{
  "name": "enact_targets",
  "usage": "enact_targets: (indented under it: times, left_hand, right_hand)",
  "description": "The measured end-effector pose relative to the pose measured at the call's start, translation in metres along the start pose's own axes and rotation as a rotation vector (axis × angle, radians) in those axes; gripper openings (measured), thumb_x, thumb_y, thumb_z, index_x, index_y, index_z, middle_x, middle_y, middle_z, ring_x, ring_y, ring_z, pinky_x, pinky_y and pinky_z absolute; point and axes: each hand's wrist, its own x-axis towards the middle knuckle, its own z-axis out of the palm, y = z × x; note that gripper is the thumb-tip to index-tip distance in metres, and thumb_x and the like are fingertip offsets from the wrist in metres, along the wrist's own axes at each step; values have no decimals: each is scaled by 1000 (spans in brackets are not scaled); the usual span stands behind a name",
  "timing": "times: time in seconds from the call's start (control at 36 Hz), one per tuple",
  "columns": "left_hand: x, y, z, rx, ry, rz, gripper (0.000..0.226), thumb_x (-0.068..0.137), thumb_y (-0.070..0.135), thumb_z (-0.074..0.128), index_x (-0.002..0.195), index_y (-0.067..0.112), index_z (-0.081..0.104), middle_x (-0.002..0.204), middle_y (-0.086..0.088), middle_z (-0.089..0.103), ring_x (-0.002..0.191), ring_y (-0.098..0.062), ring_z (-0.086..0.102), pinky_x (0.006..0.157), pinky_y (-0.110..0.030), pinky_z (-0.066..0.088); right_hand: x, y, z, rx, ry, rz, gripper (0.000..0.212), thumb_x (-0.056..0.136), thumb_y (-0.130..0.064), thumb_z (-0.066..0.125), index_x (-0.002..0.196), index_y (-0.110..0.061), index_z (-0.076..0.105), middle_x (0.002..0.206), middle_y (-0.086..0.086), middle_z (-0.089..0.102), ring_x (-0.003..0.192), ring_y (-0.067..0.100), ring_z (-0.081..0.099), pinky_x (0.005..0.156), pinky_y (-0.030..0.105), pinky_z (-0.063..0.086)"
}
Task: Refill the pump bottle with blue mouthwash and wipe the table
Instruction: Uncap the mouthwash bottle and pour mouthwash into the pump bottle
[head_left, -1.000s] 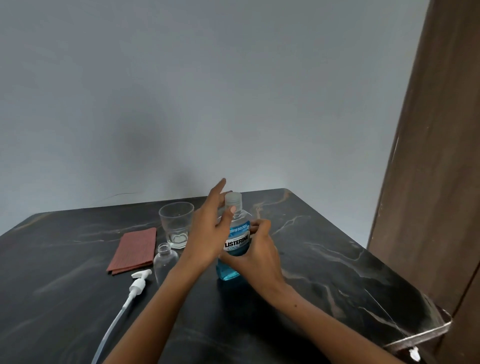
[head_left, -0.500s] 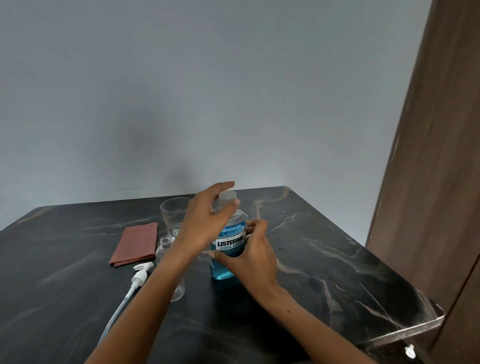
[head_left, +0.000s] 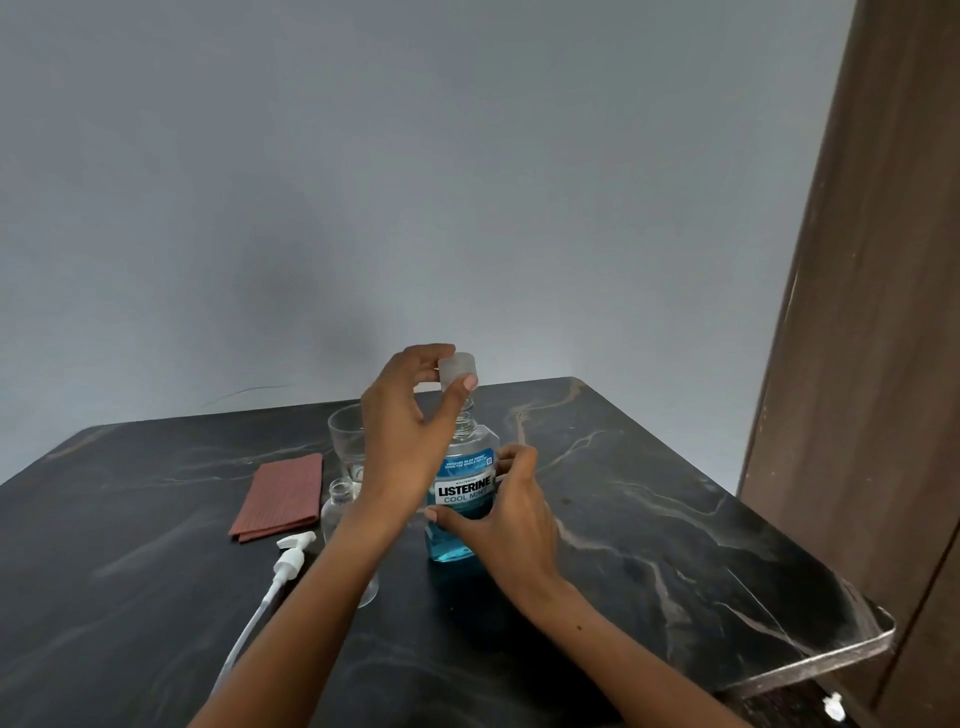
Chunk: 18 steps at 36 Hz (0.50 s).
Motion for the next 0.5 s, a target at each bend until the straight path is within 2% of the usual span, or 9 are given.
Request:
enact_targets:
  times: [0.06,0.14,0.22,0.28,0.36,0.44,0.5]
  left_hand:
    - [0,7,-1,-16,47,5,29,80,29,70,107,21,63,108,6,66,91,2,59,76,-19,49]
    - [-5,13,-2,-98,64,-61,24,78,33,72,98,25,62,96,13,68,87,1,63,73,-17,50]
    - [-19,11,1,-193,32,-168,24,77,34,72,94,21,63,88,8,70,84,-6,67,75,-24,54]
    - [-28,9,5,-236,4,-218,23,76,33,72,92,19,64,86,5,71,81,-7,67,72,-26,55]
    - [-39,6,11,-301,-43,-281,21,77,30,72,92,17,65,87,1,70,82,-12,67,70,-21,54]
    - [-47,6,17,-348,-85,-317,19,78,30,71,90,17,66,89,-5,69,85,-16,66,75,-24,54]
    - [-51,6,19,-359,-110,-324,20,80,31,68,92,15,66,86,-3,69,84,-13,66,73,-18,53]
  right_hand:
    - [0,0,-1,10,-2,3,81,58,-58,79,113,-32,26,119,-7,55,109,7,56,77,9,44]
    - [1,-4,-9,44,91,-32,88,59,-58,78,124,-26,28,124,-6,49,115,8,50,89,18,47]
    - [4,-11,-24,112,206,-166,81,68,-50,75,128,-22,30,127,-7,45,118,6,46,96,23,46]
    - [4,-14,-34,131,243,-263,73,73,-43,73,128,-22,31,127,-7,44,117,3,46,95,20,46]
    - [4,-16,-46,117,271,-378,56,80,-31,69,124,-23,36,125,-7,46,114,2,49,92,18,47]
    - [3,-13,-54,120,270,-471,34,86,-20,65,115,-17,47,116,-6,52,106,5,55,84,25,51]
    - [2,-9,-57,119,259,-502,29,87,-15,64,113,-13,51,114,-4,53,104,7,55,82,26,52]
